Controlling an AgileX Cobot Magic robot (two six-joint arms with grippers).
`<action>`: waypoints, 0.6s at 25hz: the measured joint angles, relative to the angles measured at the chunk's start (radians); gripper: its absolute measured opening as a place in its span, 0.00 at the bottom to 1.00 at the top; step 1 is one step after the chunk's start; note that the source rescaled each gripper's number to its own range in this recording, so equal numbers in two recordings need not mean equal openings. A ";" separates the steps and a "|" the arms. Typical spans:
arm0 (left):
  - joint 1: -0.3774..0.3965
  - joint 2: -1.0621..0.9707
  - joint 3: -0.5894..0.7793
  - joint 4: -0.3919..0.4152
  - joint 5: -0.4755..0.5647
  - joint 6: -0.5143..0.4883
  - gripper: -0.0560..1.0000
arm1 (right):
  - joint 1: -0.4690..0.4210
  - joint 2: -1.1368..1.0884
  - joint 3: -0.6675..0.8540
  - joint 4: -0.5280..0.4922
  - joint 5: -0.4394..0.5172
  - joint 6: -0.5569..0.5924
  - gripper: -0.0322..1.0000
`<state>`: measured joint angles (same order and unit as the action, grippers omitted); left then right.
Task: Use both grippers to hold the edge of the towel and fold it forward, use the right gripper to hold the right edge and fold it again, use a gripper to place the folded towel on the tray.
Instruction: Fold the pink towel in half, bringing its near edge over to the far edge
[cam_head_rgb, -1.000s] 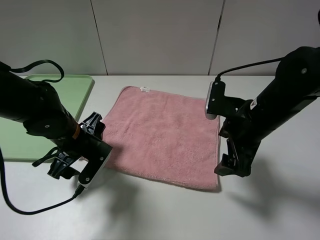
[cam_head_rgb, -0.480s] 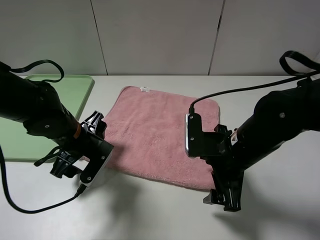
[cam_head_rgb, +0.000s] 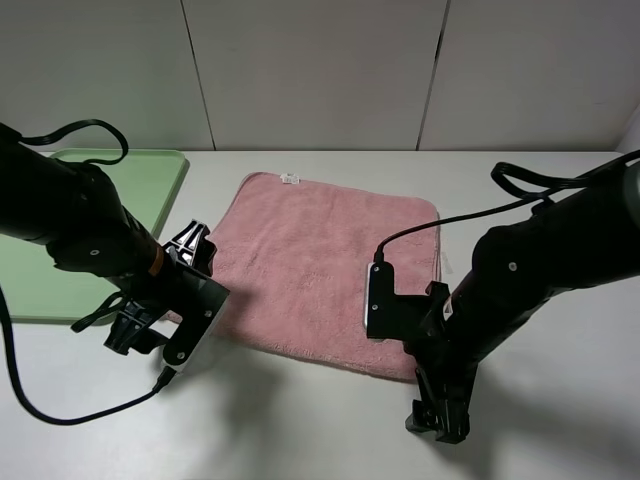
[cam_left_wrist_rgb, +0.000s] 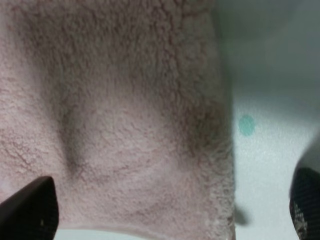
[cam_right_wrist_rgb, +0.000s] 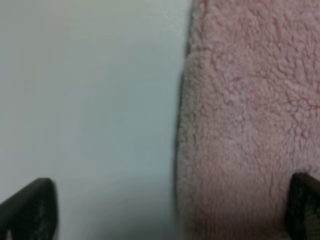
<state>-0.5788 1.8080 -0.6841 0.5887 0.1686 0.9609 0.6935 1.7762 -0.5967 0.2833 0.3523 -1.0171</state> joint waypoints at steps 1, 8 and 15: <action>0.000 0.001 0.000 0.000 0.000 0.000 0.92 | 0.000 0.000 0.000 0.001 -0.004 0.004 1.00; 0.000 0.001 0.000 0.000 0.002 0.000 0.90 | 0.000 0.005 0.000 0.007 -0.023 0.015 1.00; 0.000 0.004 0.000 -0.009 0.022 -0.002 0.82 | 0.000 0.005 0.000 0.012 -0.057 0.041 1.00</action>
<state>-0.5788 1.8120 -0.6841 0.5798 0.1902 0.9592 0.6935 1.7808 -0.5967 0.2952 0.2954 -0.9763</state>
